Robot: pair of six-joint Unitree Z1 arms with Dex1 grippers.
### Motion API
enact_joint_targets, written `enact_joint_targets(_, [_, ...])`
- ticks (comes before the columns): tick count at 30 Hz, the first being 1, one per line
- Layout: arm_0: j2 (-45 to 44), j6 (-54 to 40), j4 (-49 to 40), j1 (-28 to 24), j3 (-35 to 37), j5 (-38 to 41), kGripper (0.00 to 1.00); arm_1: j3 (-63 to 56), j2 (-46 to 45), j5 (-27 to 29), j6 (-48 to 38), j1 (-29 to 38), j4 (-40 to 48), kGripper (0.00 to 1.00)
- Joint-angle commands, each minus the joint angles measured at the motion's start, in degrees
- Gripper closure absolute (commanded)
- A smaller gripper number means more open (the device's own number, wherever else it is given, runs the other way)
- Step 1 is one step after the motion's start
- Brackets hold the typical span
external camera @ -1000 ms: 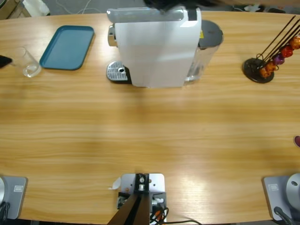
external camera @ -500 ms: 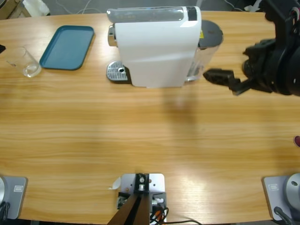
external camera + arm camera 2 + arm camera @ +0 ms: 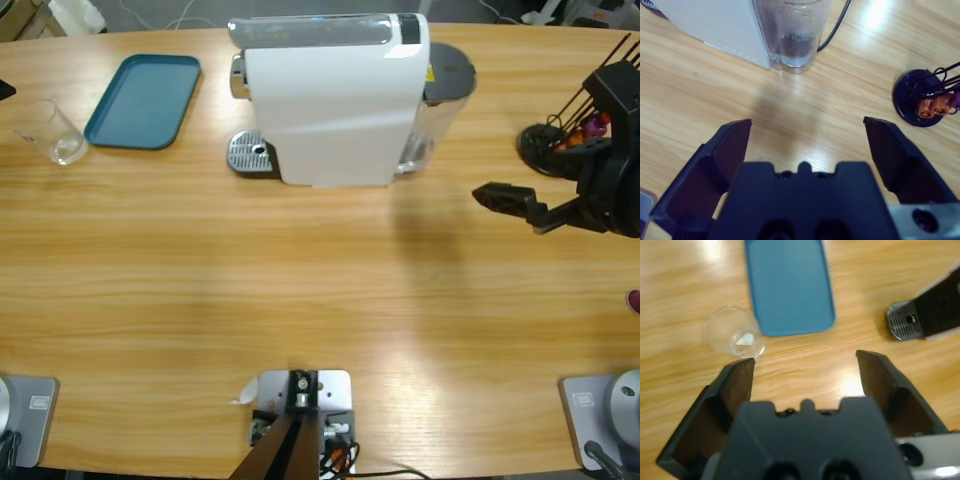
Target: Pour coffee
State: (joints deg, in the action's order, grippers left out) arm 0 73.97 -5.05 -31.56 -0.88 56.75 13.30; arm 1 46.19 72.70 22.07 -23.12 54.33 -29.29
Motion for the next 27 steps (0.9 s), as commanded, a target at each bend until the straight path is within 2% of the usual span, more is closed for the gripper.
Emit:
enact_joint_targets(1, [3.7,2.9,5.5,-2.2,-5.9,1.1,0.087,-3.6,-0.6,-1.2,2.9,-1.6,4.2,0.004])
enact_joint_targets(6, [5.3,2.8,14.7,-2.1,-12.0,0.7,0.144,-5.5,-0.2,-2.6,4.2,-4.1,8.0,0.009])
enact_joint_targets(9, [5.5,2.5,16.3,-2.8,-12.9,-1.1,0.193,-6.3,0.1,-4.6,5.0,-6.7,9.7,0.009])
enact_joint_targets(16, [7.1,2.5,21.0,-2.7,-13.6,-3.9,0.184,-8.0,0.2,-8.0,6.6,-9.7,13.1,0.018])
enact_joint_targets(20, [10.3,2.7,23.7,-2.8,-13.7,-4.4,0.168,-8.3,-0.3,-8.6,7.1,-9.9,13.5,0.011])
enact_joint_targets(24, [12.5,3.2,25.6,-3.7,-13.7,-5.2,0.105,-8.4,0.3,-8.7,7.4,-9.9,14.0,0.000])
enact_joint_targets(27, [14.1,4.2,26.4,-4.9,-13.7,-5.8,0.106,-8.4,0.7,-8.8,7.6,-9.9,14.0,0.000])
